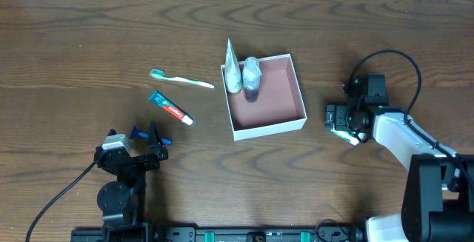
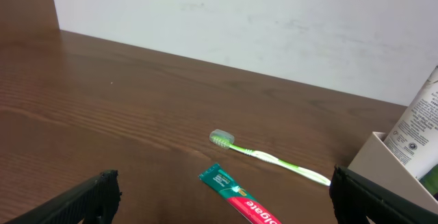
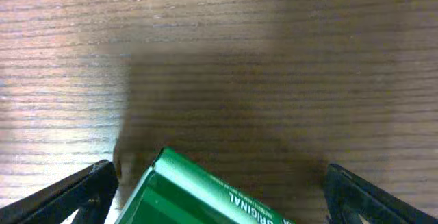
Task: Pack container
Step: 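Move the right gripper to the green Dettol soap bar, then grasp the green soap bar with the right gripper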
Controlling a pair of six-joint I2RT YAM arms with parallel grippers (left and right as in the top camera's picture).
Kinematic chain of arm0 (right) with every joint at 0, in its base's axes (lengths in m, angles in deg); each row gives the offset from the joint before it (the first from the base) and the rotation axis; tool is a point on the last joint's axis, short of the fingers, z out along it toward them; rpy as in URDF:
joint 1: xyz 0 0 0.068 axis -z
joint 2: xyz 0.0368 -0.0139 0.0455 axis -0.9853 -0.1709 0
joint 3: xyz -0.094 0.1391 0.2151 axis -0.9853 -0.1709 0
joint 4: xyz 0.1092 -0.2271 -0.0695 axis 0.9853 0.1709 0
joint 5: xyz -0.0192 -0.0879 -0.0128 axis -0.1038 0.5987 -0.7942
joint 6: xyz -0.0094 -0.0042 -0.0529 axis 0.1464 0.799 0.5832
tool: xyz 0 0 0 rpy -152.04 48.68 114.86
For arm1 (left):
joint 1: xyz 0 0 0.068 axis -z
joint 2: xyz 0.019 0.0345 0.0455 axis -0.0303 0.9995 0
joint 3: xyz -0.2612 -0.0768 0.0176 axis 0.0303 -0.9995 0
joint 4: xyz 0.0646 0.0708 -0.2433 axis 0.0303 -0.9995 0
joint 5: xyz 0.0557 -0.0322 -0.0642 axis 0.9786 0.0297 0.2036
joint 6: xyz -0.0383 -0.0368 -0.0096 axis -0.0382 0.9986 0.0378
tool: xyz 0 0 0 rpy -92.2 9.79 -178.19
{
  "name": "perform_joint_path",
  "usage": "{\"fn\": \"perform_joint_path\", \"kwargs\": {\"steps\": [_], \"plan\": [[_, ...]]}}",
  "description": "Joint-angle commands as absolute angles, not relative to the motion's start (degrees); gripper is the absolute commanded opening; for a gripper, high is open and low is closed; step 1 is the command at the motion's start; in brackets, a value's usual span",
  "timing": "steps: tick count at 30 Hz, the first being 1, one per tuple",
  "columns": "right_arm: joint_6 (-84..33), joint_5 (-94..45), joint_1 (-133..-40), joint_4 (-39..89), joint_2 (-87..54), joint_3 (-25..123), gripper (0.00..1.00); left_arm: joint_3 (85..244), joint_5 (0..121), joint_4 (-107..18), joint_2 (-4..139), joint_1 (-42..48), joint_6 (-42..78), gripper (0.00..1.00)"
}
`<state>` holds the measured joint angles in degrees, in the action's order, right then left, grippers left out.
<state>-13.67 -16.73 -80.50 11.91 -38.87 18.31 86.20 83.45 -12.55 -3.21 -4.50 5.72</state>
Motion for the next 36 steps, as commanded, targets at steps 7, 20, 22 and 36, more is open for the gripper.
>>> {"fn": "perform_joint_path", "kwargs": {"steps": [7, 20, 22, 36], "plan": [[-16.1, -18.8, -80.0, 12.3, -41.8, 17.6, 0.84, 84.8, 82.4, -13.8, -3.6, -4.7, 6.0, 0.98], [-29.9, -20.7, -79.6, 20.8, -41.8, 24.1, 0.88, 84.8, 82.4, -13.8, -3.6, -4.7, 6.0, 0.98], [-34.9, -19.4, -79.1, 25.0, -41.7, 26.6, 0.90, 84.8, 82.4, -13.8, -3.6, -4.7, 6.0, 0.98], [-52.2, -16.8, -77.2, 42.9, -41.7, 32.4, 0.99, 84.8, 82.4, -13.8, -3.6, -4.7, 6.0, 0.98]]}}
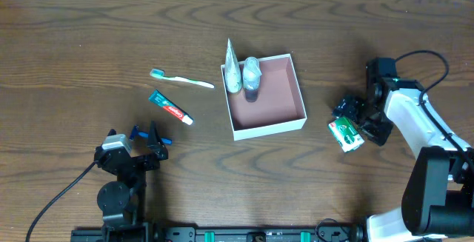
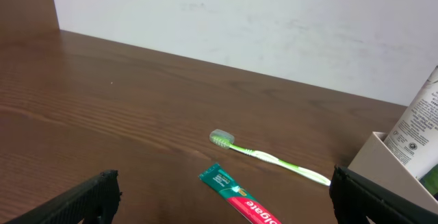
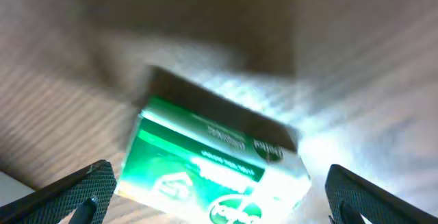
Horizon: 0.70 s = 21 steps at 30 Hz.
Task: Pack container
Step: 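Grasp the green soap bar with the right gripper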
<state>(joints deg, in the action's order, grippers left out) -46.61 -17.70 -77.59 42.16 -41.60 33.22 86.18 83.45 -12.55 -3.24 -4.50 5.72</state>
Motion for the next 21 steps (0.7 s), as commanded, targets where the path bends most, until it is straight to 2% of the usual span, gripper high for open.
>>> {"fn": "perform_joint_path", "kwargs": {"steps": [1, 12, 21], "plan": [[-52.8, -16.8, -77.2, 43.2, -41.7, 32.1, 0.99, 84.8, 82.4, -13.8, -3.6, -4.7, 6.0, 0.98], [-55.7, -18.8, -78.6, 42.0, -41.7, 29.1, 0.99, 84.8, 82.4, -13.8, -3.6, -4.7, 6.0, 0.98], [-59.2, -20.0, -80.8, 32.1, -41.7, 23.5, 0.99, 84.8, 82.4, -13.8, -3.6, -4.7, 6.0, 0.98]]}}
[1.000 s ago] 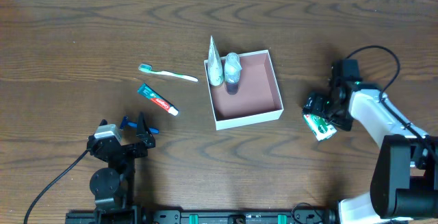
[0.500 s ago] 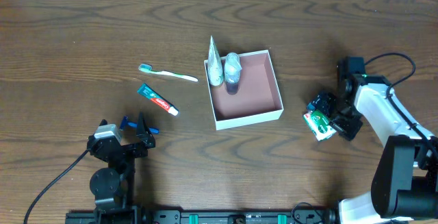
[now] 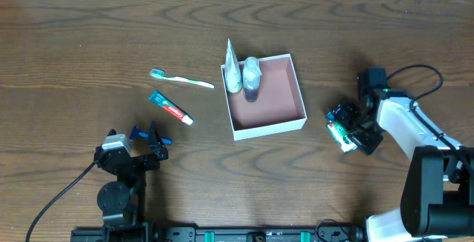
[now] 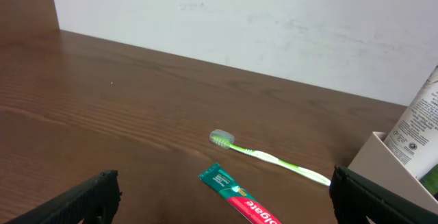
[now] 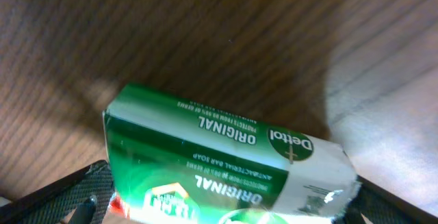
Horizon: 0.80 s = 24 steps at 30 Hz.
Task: Pack container
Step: 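Grasp the green soap bar with the right gripper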
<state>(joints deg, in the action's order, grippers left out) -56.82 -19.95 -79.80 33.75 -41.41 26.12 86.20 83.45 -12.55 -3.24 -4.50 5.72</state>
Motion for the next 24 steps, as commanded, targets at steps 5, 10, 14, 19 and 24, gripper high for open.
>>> {"fn": "perform_joint_path", "kwargs": {"steps": [5, 10, 14, 19, 24], "plan": [[-58.0, -19.7, -81.0, 24.9, -41.7, 20.0, 0.98, 84.8, 82.4, -13.8, -3.6, -4.7, 6.0, 0.98], [-51.6, -19.8, -81.0, 19.2, -41.7, 19.3, 0.96, 84.8, 82.4, -13.8, -3.6, -4.7, 6.0, 0.98], [-46.6, -19.8, -81.0, 14.1, -41.7, 19.3, 0.96, 84.8, 82.4, -13.8, -3.6, -4.7, 6.0, 0.98], [-35.1, -25.3, -81.0, 6.8, -41.7, 19.3, 0.98, 84.8, 82.4, -13.8, -3.6, -4.7, 6.0, 0.98], [-28.2, -29.3, -81.0, 3.6, -41.7, 19.5, 0.97, 84.8, 82.4, -13.8, -3.6, -4.7, 6.0, 0.98]]}}
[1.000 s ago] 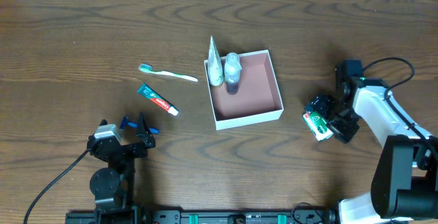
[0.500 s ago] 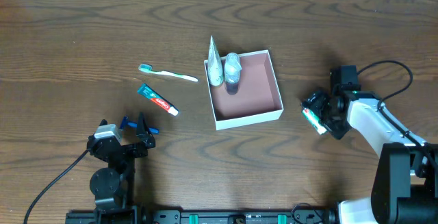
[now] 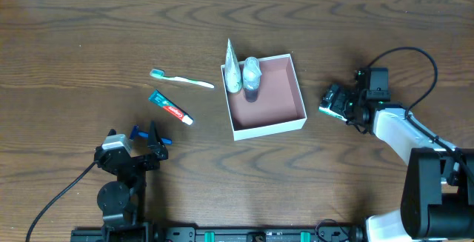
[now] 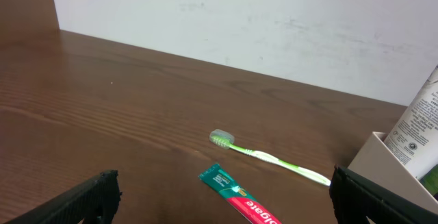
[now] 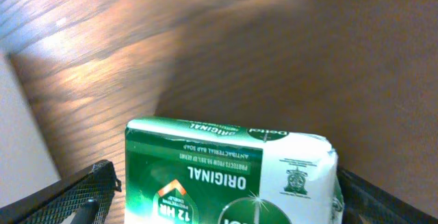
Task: Pack container
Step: 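Grasp the green soap bar with the right gripper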
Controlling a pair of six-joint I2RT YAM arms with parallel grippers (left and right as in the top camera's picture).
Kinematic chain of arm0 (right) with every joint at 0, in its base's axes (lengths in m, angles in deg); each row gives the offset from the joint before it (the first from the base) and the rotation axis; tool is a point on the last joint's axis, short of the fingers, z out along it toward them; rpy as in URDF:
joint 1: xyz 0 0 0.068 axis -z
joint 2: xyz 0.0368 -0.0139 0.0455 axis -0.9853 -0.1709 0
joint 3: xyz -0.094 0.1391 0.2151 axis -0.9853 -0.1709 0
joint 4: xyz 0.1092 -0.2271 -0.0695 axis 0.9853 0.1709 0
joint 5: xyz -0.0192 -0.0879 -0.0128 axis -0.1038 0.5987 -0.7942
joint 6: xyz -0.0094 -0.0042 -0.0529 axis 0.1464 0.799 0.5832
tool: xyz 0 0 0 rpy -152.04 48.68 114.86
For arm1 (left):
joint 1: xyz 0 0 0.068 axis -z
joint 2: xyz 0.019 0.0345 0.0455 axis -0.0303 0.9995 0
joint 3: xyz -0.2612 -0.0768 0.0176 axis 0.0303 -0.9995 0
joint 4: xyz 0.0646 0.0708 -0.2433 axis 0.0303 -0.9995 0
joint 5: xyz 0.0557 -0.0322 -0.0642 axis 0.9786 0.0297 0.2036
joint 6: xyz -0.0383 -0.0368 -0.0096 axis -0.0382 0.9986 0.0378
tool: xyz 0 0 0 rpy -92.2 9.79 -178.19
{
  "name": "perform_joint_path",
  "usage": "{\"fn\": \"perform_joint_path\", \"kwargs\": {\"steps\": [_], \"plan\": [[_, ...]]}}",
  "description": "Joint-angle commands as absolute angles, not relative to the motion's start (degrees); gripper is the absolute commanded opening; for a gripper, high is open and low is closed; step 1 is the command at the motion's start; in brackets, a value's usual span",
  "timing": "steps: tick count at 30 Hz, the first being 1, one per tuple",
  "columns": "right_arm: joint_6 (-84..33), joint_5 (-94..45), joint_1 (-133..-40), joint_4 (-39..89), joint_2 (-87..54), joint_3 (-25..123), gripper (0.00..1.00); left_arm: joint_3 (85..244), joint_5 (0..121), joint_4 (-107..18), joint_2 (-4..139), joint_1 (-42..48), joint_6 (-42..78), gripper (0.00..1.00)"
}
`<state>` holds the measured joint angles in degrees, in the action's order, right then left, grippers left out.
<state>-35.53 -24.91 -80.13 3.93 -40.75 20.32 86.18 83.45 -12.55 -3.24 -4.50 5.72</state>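
A white box with a pink inside (image 3: 296,86) stands mid-table, with a white tube (image 3: 232,70) and a grey bottle (image 3: 252,75) in its far left corner. My right gripper (image 3: 335,101) is shut on a green Dettol soap pack (image 5: 229,172), just right of the box's right wall (image 5: 20,138). A green toothbrush (image 4: 267,157) and a Colgate toothpaste tube (image 4: 239,198) lie on the table left of the box. My left gripper (image 4: 222,207) rests open at the front left with nothing between its fingers, short of the toothpaste.
The brown wooden table (image 3: 89,27) runs up to a white wall at the back (image 4: 239,18). The right arm's black cable (image 3: 415,57) loops over the table at the right. The left arm's base and cable sit at the front edge (image 3: 111,197).
My right gripper, with the soap pack in it, has moved from the front right of the box to just beside its right wall. The left arm has not moved.
The soap pack sat between my right fingers low over the table, right of the box. Then the wrist had turned and the pack was nearer the front edge. It stayed in the fingers, and now hangs by the box's right wall. The left side never changed.
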Motion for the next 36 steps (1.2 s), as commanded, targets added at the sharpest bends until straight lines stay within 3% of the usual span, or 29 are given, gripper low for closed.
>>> {"fn": "perform_joint_path", "kwargs": {"steps": [1, 12, 25, 36], "plan": [[-27.4, -29.5, -81.0, 3.6, -41.7, 19.5, 0.97, 84.8, 82.4, -13.8, -3.6, -4.7, 6.0, 0.98], [-18.8, -29.7, -81.0, 6.7, -41.7, 19.4, 0.99, 84.8, 82.4, -13.8, -3.6, -4.7, 6.0, 0.98], [-35.5, -27.2, -81.0, 7.3, -41.7, 20.3, 0.99, 84.8, 82.4, -13.8, -3.6, -4.7, 6.0, 0.98], [-34.3, -27.3, -81.0, 20.9, -41.7, 29.1, 0.99, 84.8, 82.4, -13.8, -3.6, -4.7, 6.0, 0.98]]}}
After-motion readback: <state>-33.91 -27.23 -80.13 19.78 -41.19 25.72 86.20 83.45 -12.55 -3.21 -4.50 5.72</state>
